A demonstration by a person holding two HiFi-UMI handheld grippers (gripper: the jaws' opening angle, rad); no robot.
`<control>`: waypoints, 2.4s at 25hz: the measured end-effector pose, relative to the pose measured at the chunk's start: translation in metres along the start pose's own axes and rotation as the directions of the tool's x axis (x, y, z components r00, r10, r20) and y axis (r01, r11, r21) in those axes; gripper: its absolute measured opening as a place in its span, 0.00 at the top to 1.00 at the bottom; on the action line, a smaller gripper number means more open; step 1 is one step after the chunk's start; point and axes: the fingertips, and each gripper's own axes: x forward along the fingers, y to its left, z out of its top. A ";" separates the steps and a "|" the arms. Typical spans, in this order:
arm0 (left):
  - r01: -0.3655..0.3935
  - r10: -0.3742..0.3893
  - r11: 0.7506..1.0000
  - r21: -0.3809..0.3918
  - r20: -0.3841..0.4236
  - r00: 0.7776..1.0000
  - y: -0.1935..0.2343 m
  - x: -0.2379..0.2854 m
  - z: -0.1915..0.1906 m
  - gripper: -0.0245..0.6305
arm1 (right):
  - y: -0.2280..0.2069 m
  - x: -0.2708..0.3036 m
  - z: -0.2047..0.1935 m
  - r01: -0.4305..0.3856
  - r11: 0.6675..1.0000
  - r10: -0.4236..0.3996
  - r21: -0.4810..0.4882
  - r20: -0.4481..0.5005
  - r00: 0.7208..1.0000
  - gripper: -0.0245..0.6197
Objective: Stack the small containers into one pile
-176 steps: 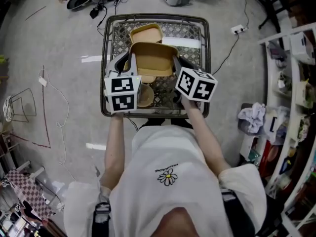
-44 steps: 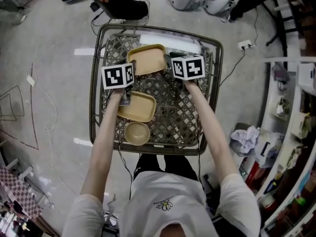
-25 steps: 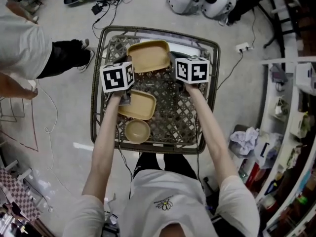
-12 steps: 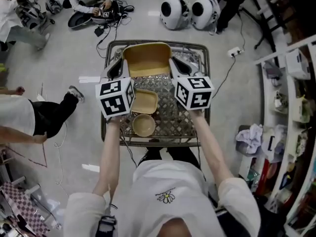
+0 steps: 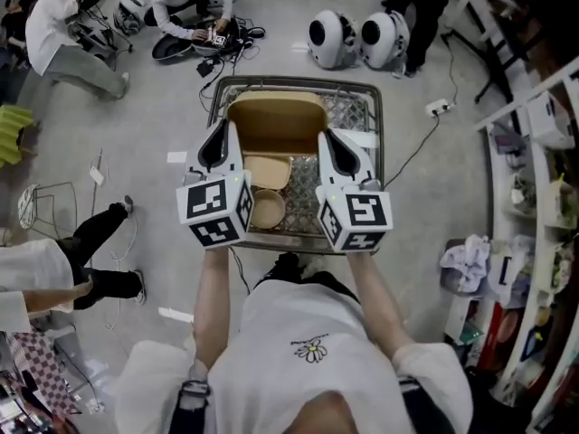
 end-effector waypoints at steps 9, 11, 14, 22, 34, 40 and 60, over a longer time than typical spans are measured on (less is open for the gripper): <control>0.016 -0.018 0.999 0.033 0.058 0.998 -0.010 -0.034 0.007 0.91 | 0.013 -0.037 0.002 0.040 0.999 -0.040 0.009 0.051 0.998 0.90; 0.021 -0.024 0.998 0.058 0.053 0.998 -0.007 -0.035 0.007 0.91 | 0.016 -0.038 0.001 0.047 0.999 -0.048 0.013 0.043 0.998 0.90; 0.027 -0.034 0.991 0.133 0.050 0.998 -0.001 -0.028 0.011 0.91 | 0.019 -0.027 0.003 0.056 0.998 -0.056 0.034 0.023 0.998 0.90; 0.143 -0.133 0.986 0.086 -0.110 0.985 0.036 0.016 -0.037 0.91 | 0.030 0.015 -0.053 0.124 0.979 -0.093 0.163 -0.182 0.979 0.90; 0.247 -0.196 0.968 0.054 -0.456 0.868 0.058 0.077 -0.150 0.91 | 0.021 0.060 -0.162 0.236 0.917 -0.049 0.322 -0.496 0.867 0.90; 0.277 -0.192 0.959 0.064 -0.575 0.796 0.063 0.094 -0.207 0.91 | 0.014 0.073 -0.210 0.284 0.890 -0.011 0.357 -0.605 0.796 0.90; 0.316 -0.169 0.947 0.055 -0.753 0.635 0.059 0.094 -0.311 0.90 | 0.005 0.068 -0.314 0.366 0.853 0.059 0.371 -0.766 0.640 0.90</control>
